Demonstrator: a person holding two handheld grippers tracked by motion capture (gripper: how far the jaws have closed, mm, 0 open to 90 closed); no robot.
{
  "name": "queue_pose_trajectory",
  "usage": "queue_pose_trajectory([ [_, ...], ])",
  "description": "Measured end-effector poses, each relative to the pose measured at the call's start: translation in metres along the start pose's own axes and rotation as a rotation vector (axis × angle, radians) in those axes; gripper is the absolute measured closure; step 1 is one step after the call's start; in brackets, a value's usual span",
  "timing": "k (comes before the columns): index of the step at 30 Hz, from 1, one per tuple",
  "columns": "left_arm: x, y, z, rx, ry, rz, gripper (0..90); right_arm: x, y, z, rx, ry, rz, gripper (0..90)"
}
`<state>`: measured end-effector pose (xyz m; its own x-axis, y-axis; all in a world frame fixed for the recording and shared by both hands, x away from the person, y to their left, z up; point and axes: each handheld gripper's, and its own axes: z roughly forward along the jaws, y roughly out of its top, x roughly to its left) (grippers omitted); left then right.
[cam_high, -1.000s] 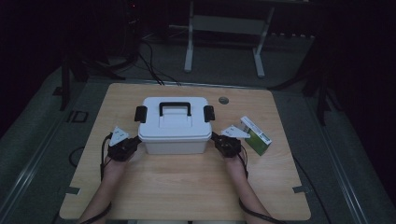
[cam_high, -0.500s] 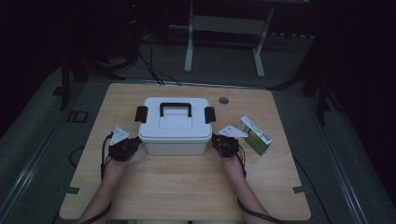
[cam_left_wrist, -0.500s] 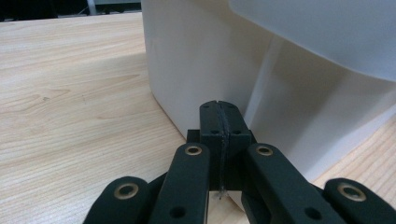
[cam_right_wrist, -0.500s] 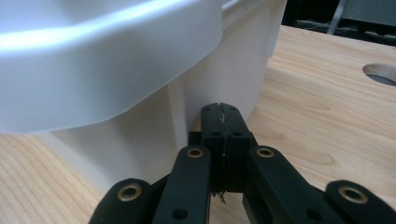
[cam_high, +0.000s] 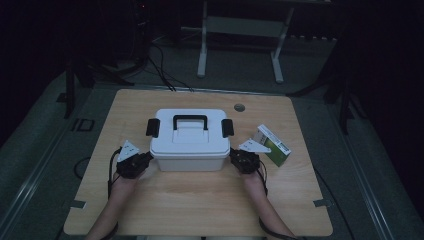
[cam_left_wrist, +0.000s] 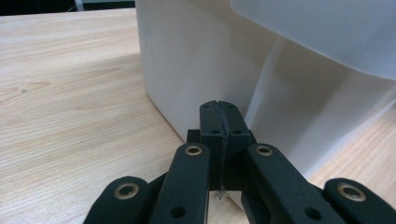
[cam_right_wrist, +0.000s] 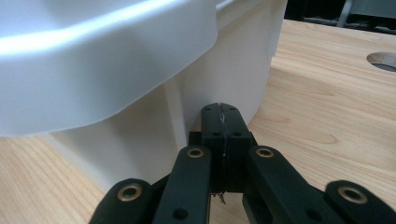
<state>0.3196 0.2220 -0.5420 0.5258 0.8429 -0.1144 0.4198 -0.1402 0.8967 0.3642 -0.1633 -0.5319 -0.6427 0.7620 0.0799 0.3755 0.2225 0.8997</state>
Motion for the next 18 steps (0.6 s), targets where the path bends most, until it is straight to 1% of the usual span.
queue_pose_trajectory([
  [2,-0.002,-0.001,-0.002,0.004,-0.01,0.01,89.8,0.0,-0.001,-0.003,0.003,0.004,-0.001,90.0],
  [8,-0.008,-0.004,-0.005,-0.002,-0.034,-0.002,89.9,0.001,-0.003,-0.011,0.011,-0.003,-0.026,90.0],
  [11,-0.011,-0.005,-0.007,0.004,-0.041,0.007,89.9,0.0,-0.006,-0.016,0.007,0.013,-0.001,90.0],
  [14,-0.014,-0.006,-0.009,0.008,-0.044,0.012,89.9,0.001,-0.009,-0.02,0.003,0.02,0.003,90.0],
  [16,-0.016,-0.006,-0.01,0.008,-0.045,0.01,89.9,0.002,-0.01,-0.023,0.005,0.021,-0.004,90.0],
  [18,-0.019,-0.008,-0.011,0.009,-0.053,0.012,89.9,0.003,-0.012,-0.026,0.003,0.022,-0.001,90.0],
])
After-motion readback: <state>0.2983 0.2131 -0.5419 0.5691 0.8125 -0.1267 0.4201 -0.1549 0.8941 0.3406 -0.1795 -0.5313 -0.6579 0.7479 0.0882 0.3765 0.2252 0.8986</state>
